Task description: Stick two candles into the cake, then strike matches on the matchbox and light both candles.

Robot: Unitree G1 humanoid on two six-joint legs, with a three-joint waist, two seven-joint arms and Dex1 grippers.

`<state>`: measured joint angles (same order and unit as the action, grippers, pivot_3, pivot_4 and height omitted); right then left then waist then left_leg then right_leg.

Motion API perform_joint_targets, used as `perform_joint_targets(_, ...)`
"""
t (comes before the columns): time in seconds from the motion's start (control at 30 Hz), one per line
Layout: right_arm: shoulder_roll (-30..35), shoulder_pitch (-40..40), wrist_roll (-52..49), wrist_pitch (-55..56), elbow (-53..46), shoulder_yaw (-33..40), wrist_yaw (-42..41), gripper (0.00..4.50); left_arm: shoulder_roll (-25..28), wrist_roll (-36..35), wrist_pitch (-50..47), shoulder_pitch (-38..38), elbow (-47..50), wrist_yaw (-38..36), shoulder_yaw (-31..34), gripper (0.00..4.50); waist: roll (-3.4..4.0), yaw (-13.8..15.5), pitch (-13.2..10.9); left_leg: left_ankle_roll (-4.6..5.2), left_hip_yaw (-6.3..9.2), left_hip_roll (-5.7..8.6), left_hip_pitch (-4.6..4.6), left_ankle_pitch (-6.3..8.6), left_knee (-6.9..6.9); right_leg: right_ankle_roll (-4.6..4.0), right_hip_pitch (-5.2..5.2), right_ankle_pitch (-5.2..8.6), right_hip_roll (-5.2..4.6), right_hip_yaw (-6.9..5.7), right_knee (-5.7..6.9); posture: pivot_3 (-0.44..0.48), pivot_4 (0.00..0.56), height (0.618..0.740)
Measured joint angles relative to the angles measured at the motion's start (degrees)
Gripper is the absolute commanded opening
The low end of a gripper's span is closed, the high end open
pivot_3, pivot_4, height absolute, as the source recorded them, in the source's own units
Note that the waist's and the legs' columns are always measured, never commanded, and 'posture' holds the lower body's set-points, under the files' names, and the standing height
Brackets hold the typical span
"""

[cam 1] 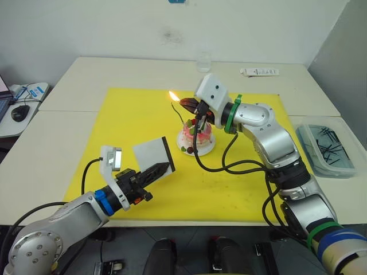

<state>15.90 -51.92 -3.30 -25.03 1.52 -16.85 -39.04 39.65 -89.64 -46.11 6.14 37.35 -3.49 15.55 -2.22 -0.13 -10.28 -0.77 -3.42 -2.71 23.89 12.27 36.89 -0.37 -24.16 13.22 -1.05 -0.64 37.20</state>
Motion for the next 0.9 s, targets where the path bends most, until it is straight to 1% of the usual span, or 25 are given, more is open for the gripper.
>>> perform_joint_targets(0.17, -0.7, -0.7, 0.0, 0.6, 0.0, 0.0, 0.1, 0.04, 0.4, 1.1, 0.0, -0.2, -1.2, -1.2, -0.3, 0.0, 0.0, 0.0, 0.0, 0.0, 0.01, -0.01, -0.01, 0.0, 0.0, -0.01, 0.0, 0.01, 0.0, -0.02, 0.0, 0.0, 0.15, 0.74)
perform_joint_targets(0.9, -0.6, -0.3, 0.0, 0.5, -0.7, -0.2, -2.1, 0.04, 0.4, 1.5, 0.0, -1.9, -1.9, -1.3, -1.7, 0.0, 0.01, 0.0, 0.0, 0.0, 0.01, -0.01, 0.0, 0.0, -0.02, -0.08, -0.01, 0.05, -0.01, -0.01, 0.0, 0.0, 0.15, 0.74)
